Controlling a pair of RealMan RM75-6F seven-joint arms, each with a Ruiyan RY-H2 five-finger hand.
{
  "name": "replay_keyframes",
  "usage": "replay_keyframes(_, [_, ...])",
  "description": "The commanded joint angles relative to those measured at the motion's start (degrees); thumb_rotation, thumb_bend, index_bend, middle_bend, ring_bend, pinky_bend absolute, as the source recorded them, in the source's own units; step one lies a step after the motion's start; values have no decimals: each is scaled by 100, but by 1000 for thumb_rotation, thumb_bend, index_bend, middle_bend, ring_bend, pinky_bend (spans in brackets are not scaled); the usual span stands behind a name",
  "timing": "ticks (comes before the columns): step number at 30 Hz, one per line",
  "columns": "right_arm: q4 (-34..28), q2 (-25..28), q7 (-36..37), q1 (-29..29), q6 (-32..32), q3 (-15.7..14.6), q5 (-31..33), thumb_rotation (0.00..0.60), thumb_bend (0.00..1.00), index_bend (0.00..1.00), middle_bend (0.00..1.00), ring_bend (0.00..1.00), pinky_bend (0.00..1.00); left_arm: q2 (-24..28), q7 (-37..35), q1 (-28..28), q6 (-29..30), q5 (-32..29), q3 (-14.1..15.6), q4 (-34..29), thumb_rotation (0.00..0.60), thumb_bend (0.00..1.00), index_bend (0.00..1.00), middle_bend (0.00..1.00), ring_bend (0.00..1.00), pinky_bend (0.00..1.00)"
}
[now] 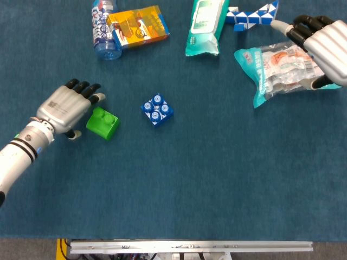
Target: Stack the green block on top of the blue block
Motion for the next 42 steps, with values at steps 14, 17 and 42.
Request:
replay_keyframes(14, [5,101,124,-127,-5,-6,-90,600,13,37,254,160,267,-440,-120,196,480,188,44,236,600,173,191,155,158,191])
replay_keyframes(17, [-1,117,140,-147,-1,-3,-104,600,13,37,254,160,267,-503,-96,258,566,191,70,264,600,173,197,162,162,196])
replay_keyframes(42, [8,155,196,-262,6,31,-121,600,13,37,254,160,267,-1073,-648,562,1042,529,115,825,600,173,243,237,227,249])
